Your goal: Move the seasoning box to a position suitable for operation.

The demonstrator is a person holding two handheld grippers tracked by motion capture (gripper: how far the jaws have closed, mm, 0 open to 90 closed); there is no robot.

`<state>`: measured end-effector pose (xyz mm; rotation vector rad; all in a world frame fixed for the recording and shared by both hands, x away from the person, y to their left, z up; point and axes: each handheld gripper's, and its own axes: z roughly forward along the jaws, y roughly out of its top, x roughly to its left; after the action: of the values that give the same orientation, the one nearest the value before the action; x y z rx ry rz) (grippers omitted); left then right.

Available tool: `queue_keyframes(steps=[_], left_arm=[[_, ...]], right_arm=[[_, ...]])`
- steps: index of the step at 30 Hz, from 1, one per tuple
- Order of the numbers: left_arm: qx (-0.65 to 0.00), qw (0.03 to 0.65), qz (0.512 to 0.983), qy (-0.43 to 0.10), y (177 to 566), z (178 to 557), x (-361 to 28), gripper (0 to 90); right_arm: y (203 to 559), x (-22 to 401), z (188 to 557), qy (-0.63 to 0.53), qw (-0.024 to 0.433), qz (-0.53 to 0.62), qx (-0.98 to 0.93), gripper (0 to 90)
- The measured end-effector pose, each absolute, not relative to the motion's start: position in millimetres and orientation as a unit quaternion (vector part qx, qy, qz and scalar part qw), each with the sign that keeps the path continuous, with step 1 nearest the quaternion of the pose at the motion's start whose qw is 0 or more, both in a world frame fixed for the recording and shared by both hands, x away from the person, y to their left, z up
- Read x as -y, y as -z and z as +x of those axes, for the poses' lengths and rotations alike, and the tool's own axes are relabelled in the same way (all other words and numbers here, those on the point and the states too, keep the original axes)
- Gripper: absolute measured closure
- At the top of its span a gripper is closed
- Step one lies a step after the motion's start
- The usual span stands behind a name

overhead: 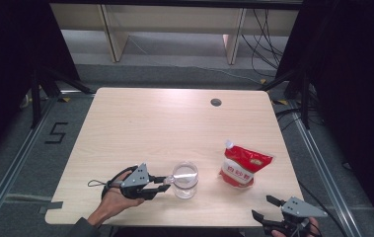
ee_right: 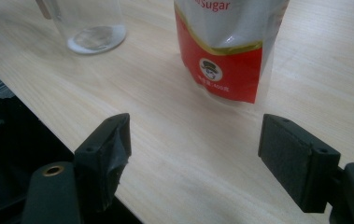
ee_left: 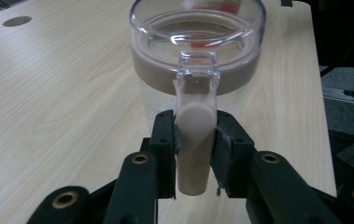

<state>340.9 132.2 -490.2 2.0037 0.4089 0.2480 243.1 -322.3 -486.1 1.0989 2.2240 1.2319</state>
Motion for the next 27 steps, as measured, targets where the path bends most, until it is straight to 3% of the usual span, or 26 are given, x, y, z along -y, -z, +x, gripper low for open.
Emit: queue_keyframes(steps=[9, 13, 17, 21, 24, 27], left_arm=[[-0.177, 0.514, 0.832, -0.113, 490.4, 341.3, -133.7, 68.7], [-0.199, 0.514, 0.827, -0.112, 486.7, 337.5, -134.9, 52.5], [-0.205, 0.514, 0.825, -0.115, 484.0, 334.9, -136.1, 45.5], [-0.224, 0.518, 0.819, -0.109, 476.5, 331.8, -140.4, 37.5], [-0.241, 0.521, 0.812, -0.106, 473.3, 326.2, -141.7, 33.9], [-0.253, 0.531, 0.802, -0.103, 471.0, 323.4, -142.1, 33.0]], right_arm=[[485.3, 320.1, 240.5, -0.436, 0.173, 0.403, -0.786, 26.2], [484.9, 321.5, 242.5, -0.44, 0.183, 0.386, -0.79, 26.2], [483.9, 317.4, 239.3, -0.443, 0.17, 0.401, -0.784, 26.2], [483.2, 315.9, 242.5, -0.452, 0.185, 0.369, -0.791, 26.2], [482.0, 312.7, 241.5, -0.451, 0.17, 0.371, -0.793, 26.2], [481.5, 310.8, 243.5, -0.454, 0.184, 0.362, -0.793, 26.3]])
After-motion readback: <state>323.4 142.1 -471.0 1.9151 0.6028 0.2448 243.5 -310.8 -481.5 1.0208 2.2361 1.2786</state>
